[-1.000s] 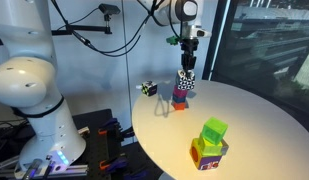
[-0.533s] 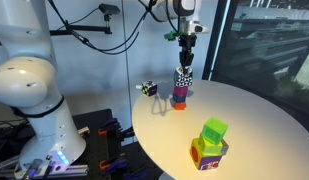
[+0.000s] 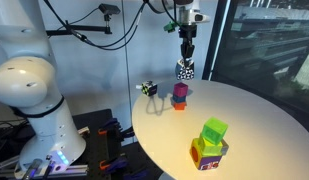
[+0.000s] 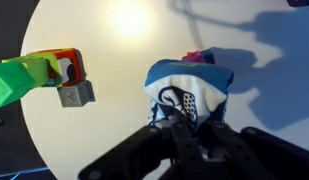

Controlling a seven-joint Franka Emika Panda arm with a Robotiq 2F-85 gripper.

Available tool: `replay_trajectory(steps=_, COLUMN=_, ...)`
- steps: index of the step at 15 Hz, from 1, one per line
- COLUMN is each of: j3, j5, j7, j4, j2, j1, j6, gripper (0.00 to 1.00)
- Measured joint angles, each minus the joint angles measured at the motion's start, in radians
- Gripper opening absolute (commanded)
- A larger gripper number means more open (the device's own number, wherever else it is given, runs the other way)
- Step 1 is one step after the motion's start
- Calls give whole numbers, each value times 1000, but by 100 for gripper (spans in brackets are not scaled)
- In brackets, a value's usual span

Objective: Put the white and blue dice on the table

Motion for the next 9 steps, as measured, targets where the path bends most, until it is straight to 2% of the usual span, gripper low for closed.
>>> replay_trajectory(steps=9, j3=-34, j5=-85, j7=158, j4=8, j2=11, j1=-23, j6=58, gripper=7)
